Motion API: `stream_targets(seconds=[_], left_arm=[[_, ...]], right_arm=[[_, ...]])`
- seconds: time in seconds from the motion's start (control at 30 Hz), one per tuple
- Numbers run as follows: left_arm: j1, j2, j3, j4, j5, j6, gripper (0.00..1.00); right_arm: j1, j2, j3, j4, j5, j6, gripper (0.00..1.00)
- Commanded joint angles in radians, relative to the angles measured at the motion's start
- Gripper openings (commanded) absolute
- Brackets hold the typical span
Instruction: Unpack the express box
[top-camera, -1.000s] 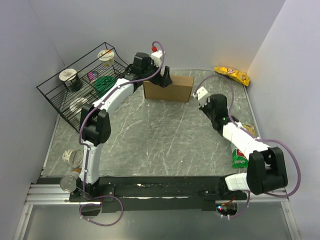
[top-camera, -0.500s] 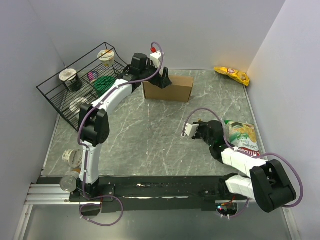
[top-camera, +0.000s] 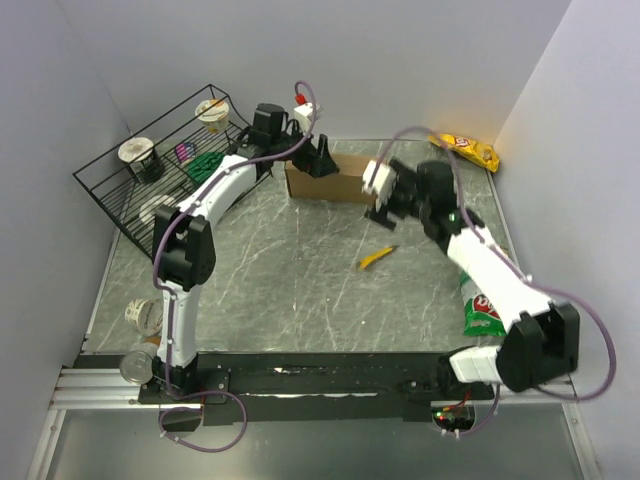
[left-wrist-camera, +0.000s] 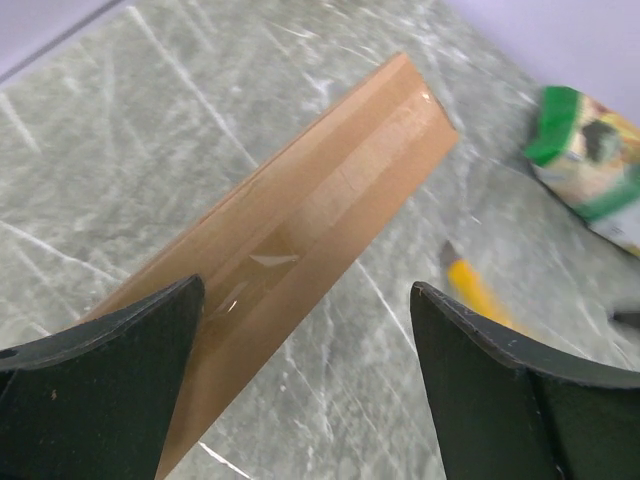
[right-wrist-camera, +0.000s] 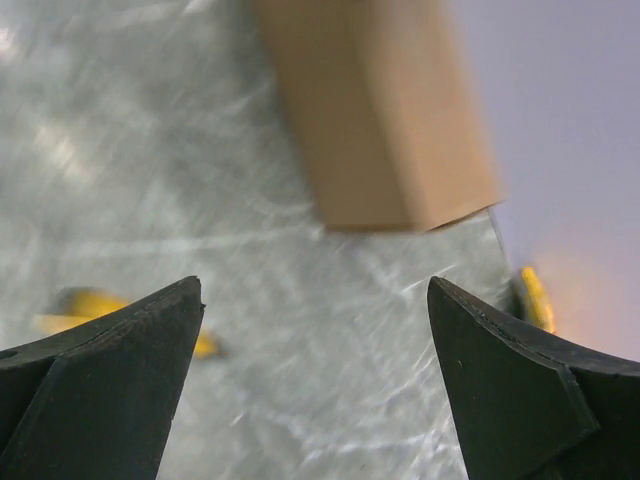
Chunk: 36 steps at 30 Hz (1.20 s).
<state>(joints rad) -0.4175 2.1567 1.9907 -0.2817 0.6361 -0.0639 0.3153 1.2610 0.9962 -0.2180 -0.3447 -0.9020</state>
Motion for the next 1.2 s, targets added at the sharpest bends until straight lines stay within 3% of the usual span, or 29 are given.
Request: stream_targets(seconds=[0.0, 0.2, 0.37, 0.57, 0.6, 0.73, 0.8, 0.93, 1.07, 1.17], left_arm=[[0.031, 0.042, -0.078, -0.244, 0.184, -0.025, 0.92], [0.059, 0.008, -0.121, -0.303, 0.226, 0.039, 0.93], [0.06, 0.006, -0.128, -0.321, 0.186, 0.085, 0.94], [0.06, 0.041, -0.087, -0.315, 0.169, 0.076, 0.94], [0.06, 0.043, -0.067, -0.321, 0.169, 0.075, 0.94], [0.072, -0.03, -0.072, -0.326, 0.151, 0.088, 0.94], [0.085, -0.087, -0.105, -0.303, -0.005, 0.078, 0.95], [0.095, -0.121, -0.13, -0.304, -0.269, 0.072, 0.98], [0.1, -0.077, -0.115, -0.307, -0.335, 0.019, 0.99], [0.098, -0.005, -0.092, -0.292, -0.392, -0.016, 0.99]], right_arm=[[-0.071, 0.174, 0.247, -0.122, -0.121, 0.17, 1.0], [-0.096, 0.365, 0.378, 0.002, -0.158, 0.132, 1.0], [-0.102, 0.511, 0.528, -0.185, -0.329, -0.137, 1.0], [-0.068, 0.503, 0.412, -0.124, -0.3, -0.345, 1.0], [-0.064, 0.502, 0.394, -0.082, -0.292, -0.334, 1.0], [-0.071, 0.563, 0.407, 0.144, -0.144, -0.013, 0.98], [-0.084, 0.621, 0.5, 0.166, -0.049, 0.085, 0.98], [-0.09, 0.817, 0.734, 0.102, 0.059, 0.354, 0.95], [-0.088, 0.926, 0.904, 0.007, 0.102, 0.469, 0.95], [-0.076, 0.965, 0.908, -0.023, 0.13, 0.451, 0.94]])
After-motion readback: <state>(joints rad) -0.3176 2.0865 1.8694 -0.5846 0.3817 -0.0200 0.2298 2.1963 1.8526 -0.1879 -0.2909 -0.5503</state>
